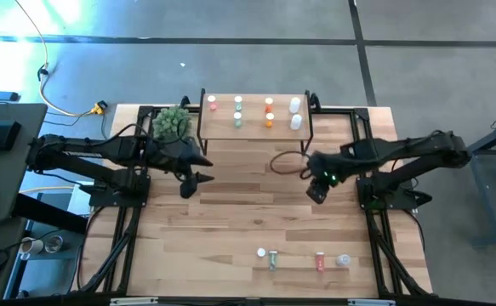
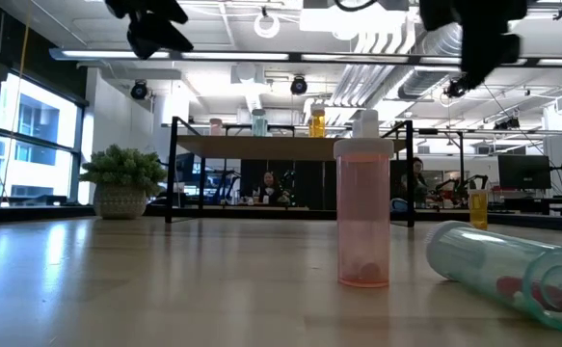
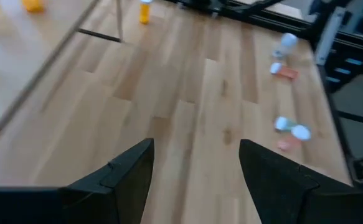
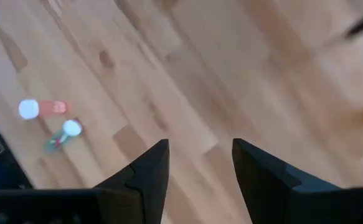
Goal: Pick and place medicine bottles onto shelf by color
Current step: Put the right pink bottle on the shelf aligned with the other pink pill bottle
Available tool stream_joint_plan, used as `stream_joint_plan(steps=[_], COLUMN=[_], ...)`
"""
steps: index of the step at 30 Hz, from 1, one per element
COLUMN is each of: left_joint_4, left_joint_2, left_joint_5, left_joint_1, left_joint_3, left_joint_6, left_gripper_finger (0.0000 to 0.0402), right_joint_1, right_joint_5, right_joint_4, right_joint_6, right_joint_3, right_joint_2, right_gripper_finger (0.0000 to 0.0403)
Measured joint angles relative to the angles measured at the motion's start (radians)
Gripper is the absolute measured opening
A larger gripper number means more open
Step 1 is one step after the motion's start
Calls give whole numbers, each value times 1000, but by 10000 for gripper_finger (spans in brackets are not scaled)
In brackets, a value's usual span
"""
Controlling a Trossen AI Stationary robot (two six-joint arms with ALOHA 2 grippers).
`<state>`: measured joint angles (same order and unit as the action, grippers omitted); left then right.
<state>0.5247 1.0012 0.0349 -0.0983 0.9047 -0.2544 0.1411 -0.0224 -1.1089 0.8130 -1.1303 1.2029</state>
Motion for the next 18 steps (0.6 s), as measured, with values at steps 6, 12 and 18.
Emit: stream_joint_plan(steps=[6,12,18], left_joint_4=[-2,-4,-7], left_joint_2=[0,0,0], left_joint_5=[9,67,85], left_joint_1=[69,119,146], left_joint_3=[0,0,0], left_joint_6=[-45,-61,-61], left_gripper_finger=[227,227,227], right_joint_1=[154,318,461], right_joint_5=[-3,-38,-140], right_joint_4=[37,153,183], right_joint_6=[240,487,758], right_joint_3=[42,83,119], right_joint_2=[-6,-4,-4], right_gripper_finger=[165,165,165])
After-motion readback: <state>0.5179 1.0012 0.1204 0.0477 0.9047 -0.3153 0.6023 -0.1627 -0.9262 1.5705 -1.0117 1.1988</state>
